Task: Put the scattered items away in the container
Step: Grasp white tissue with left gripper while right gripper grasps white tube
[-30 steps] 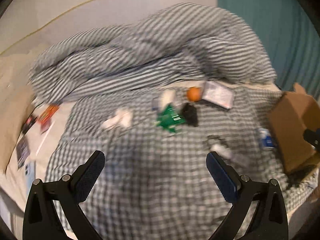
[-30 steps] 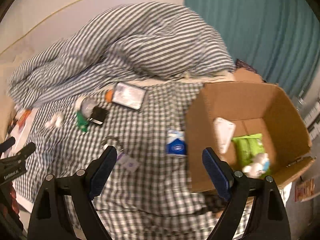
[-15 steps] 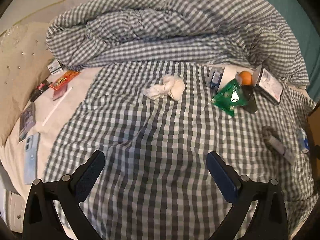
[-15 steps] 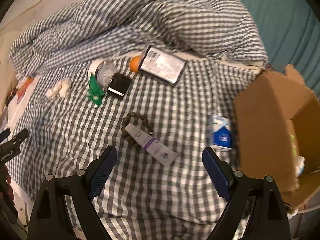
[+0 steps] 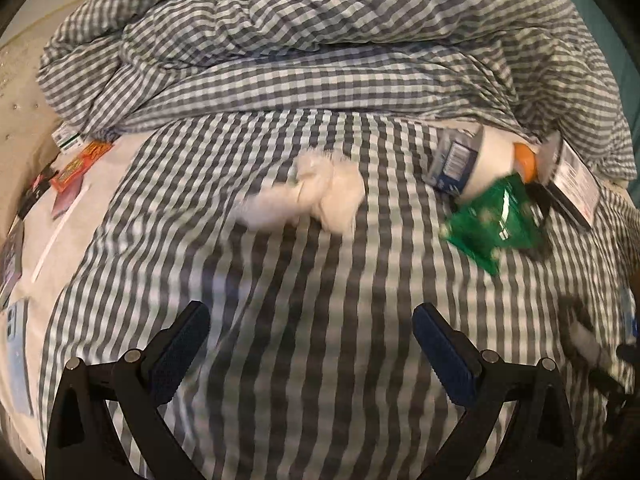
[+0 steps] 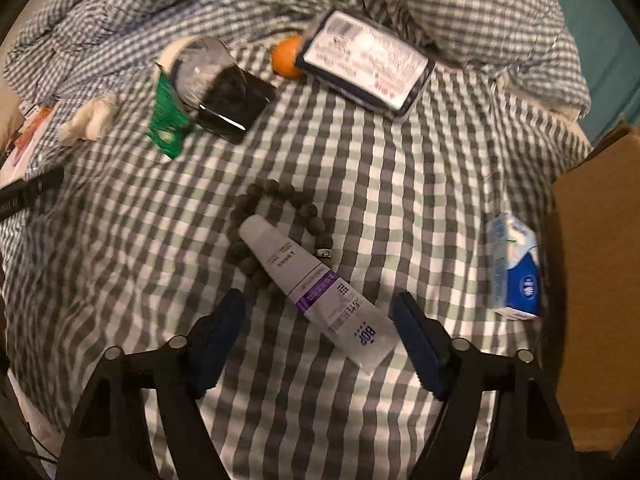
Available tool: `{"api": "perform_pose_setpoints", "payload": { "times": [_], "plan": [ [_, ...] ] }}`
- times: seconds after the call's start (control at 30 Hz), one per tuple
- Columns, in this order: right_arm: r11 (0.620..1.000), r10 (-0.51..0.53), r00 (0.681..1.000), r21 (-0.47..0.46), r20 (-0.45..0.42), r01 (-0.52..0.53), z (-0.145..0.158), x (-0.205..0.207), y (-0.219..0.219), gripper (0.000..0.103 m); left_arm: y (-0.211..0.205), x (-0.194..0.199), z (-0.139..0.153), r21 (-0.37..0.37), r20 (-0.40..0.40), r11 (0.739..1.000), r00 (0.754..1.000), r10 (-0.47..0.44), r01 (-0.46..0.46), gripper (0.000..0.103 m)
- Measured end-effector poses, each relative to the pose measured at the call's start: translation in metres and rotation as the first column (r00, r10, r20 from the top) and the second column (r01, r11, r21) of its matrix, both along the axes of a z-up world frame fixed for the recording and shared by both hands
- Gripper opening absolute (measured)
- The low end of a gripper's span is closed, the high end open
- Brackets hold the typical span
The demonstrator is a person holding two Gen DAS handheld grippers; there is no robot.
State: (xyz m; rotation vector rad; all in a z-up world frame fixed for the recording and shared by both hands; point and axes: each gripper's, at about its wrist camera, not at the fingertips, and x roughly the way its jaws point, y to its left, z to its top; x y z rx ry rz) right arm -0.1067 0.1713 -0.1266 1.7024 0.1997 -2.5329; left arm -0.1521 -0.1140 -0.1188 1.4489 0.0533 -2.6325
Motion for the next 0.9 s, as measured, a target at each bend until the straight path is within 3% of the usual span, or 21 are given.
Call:
{"api": "perform_pose_setpoints", "payload": {
  "times": [0.07,0.27,0.4,0.5,0.57,0.63,0.67,0.73,0.77,0.83,0.9],
  "plan": [
    [1.0,-0.002,1.0,0.001,0.008,0.002,-0.005,-0.005,0.001,0.065,0.0,-0.012,-0.004,-0.009,-0.01,1.0,1.0,-0.006,0.006,0.103],
    [1.0,0.01,1.0,-0.011,0.028,-0.009,-0.018,-0.016,0.0,0.059,-0.003,-0.053,-0.023,0.0,-0.023,0.999,0.999,-0.04,0.04,0.103],
    [1.0,0.022,0.999,-0.02,0.035,-0.021,-0.018,-0.019,-0.001,0.057,-0.012,-0.071,-0.037,-0.028,0.016,1.0,1.0,0.007,-0.007,0.103],
    [0.999,0.034,0.999,-0.029,0.038,-0.033,-0.019,-0.02,-0.002,0.053,-0.02,-0.074,-0.046,-0.005,0.033,1.0,0.999,0.021,-0.021,0.103],
    [0.998,0.045,0.998,-0.042,0.043,-0.044,-0.018,-0.021,-0.005,0.046,-0.023,-0.073,-0.051,0.012,0.037,1.0,0.999,0.025,-0.025,0.102],
    [0.997,0.057,0.997,-0.057,0.051,-0.054,-0.018,-0.021,-0.006,0.039,-0.024,-0.071,-0.051,0.041,0.049,0.999,0.999,0.014,-0.016,0.079],
    [0.996,0.062,0.996,-0.062,0.058,-0.058,-0.018,-0.02,-0.007,0.035,-0.022,-0.07,-0.049,0.046,0.048,0.999,0.999,0.007,-0.009,0.074],
    [0.996,0.066,0.996,-0.057,0.064,-0.063,-0.017,-0.019,-0.009,0.032,-0.017,-0.068,-0.042,0.024,0.045,1.0,0.999,-0.008,0.007,0.044],
    [0.997,0.067,0.996,-0.054,0.065,-0.063,-0.016,-0.018,-0.01,0.03,-0.015,-0.066,-0.039,0.013,0.044,1.0,0.999,-0.011,0.01,0.037],
    [0.996,0.065,0.995,-0.063,0.069,-0.061,-0.013,-0.017,-0.01,0.028,-0.012,-0.064,-0.034,-0.012,0.046,1.0,0.999,0.007,-0.007,0.01],
    [0.994,0.069,0.995,-0.091,0.074,-0.062,-0.009,-0.015,-0.009,0.028,-0.014,-0.06,-0.027,0.01,0.039,1.0,0.999,0.01,-0.01,0.006]
  ]
}}
